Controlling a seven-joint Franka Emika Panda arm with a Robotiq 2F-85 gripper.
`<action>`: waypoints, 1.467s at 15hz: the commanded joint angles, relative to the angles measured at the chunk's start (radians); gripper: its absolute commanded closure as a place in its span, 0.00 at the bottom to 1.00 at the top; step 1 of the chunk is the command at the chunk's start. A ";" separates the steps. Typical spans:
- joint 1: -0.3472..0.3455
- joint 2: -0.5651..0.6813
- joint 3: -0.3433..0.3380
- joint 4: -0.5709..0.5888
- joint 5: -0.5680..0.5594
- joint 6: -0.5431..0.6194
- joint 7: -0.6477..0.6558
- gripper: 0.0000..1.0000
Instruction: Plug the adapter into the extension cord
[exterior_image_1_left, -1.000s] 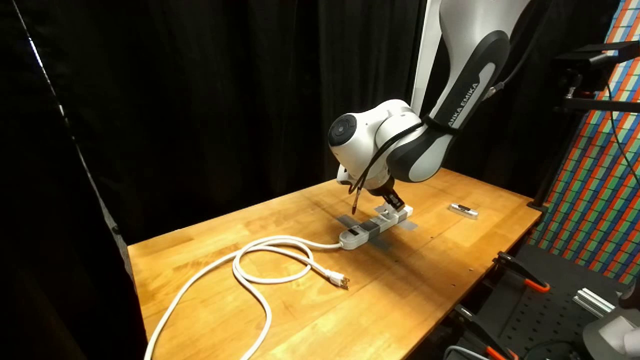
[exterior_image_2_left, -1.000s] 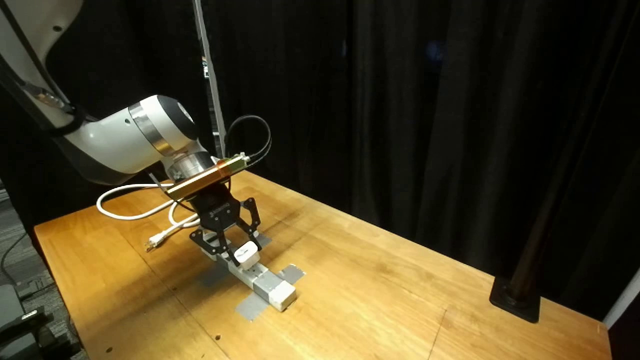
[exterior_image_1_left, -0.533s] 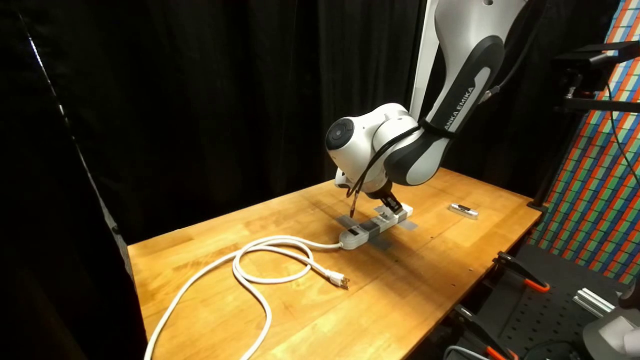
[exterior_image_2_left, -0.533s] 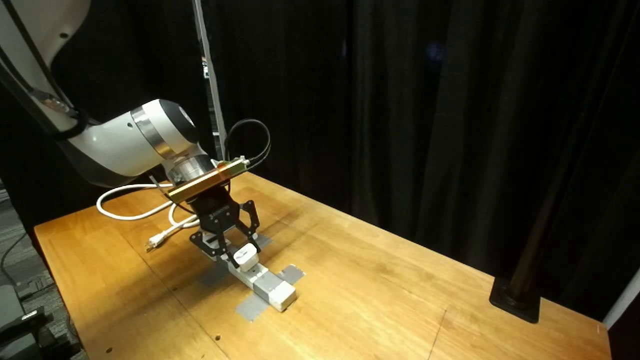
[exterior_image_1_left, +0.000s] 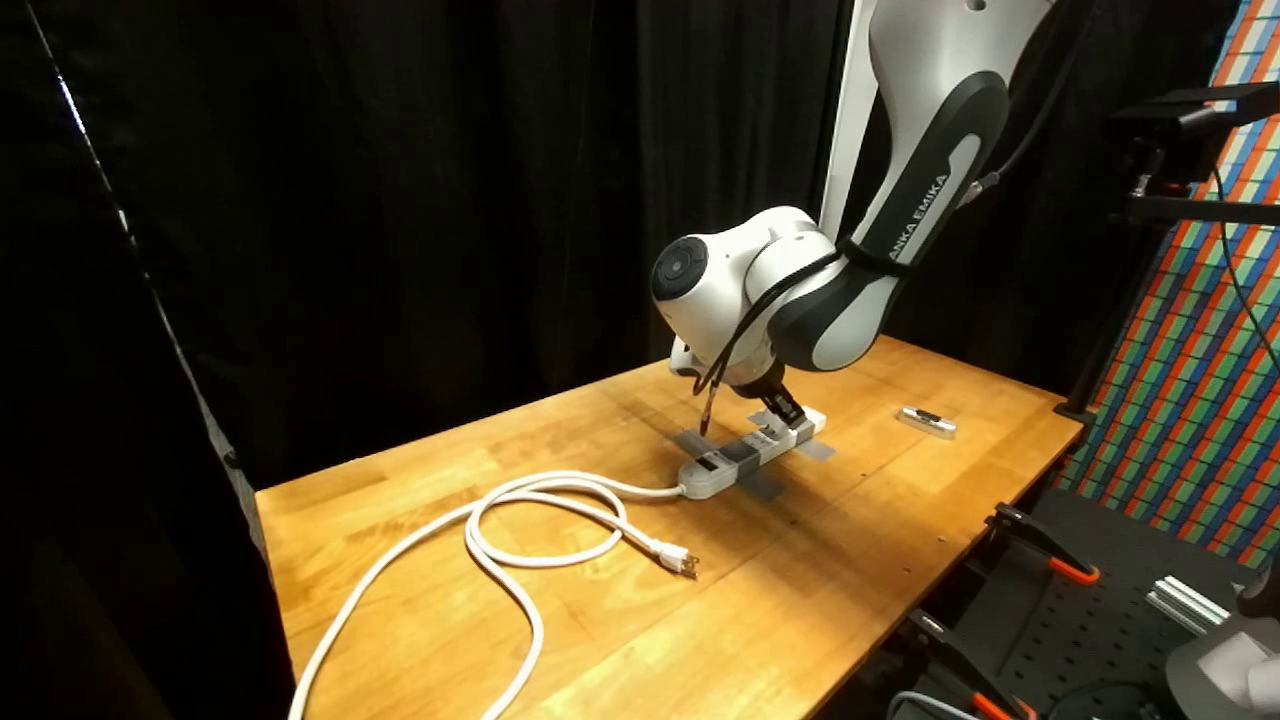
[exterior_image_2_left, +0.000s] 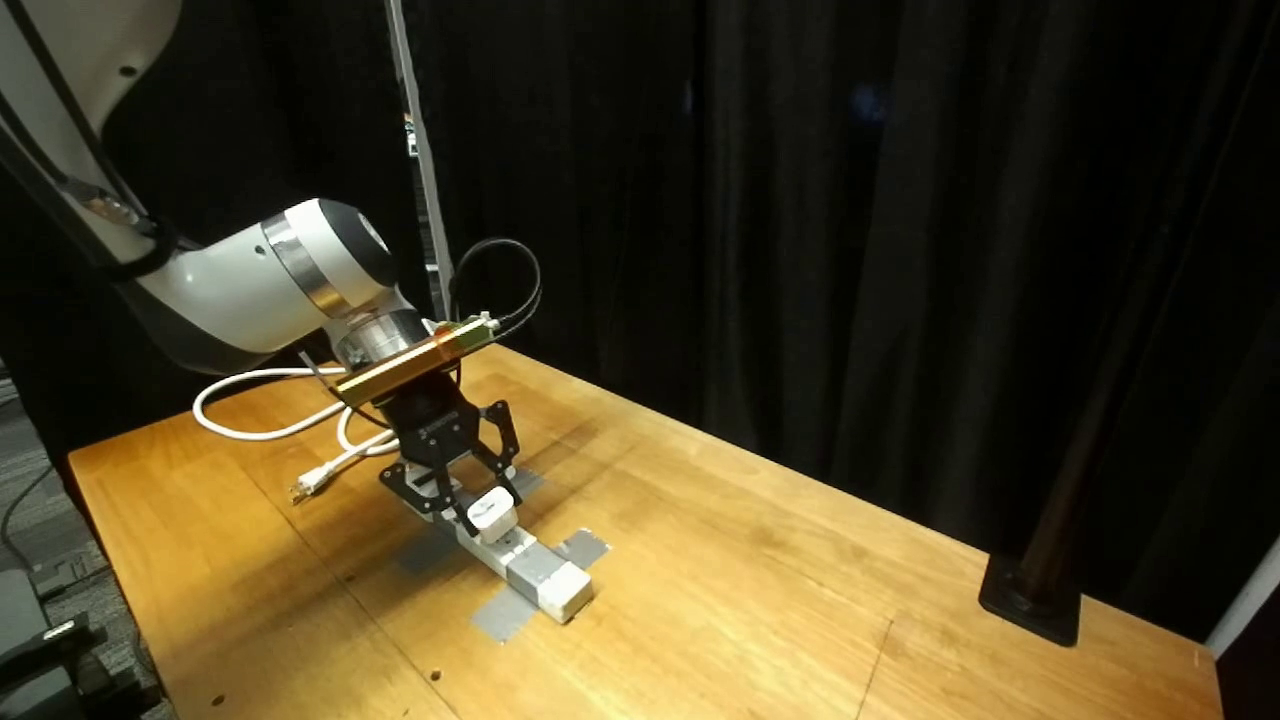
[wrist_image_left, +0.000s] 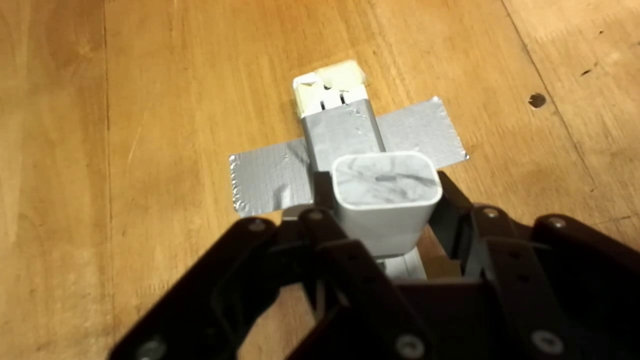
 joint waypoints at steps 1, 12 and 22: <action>0.006 0.008 0.001 0.009 -0.018 -0.022 -0.001 0.77; 0.004 0.009 0.002 0.004 -0.028 -0.024 -0.013 0.77; 0.011 0.034 0.016 0.009 -0.061 -0.039 -0.069 0.77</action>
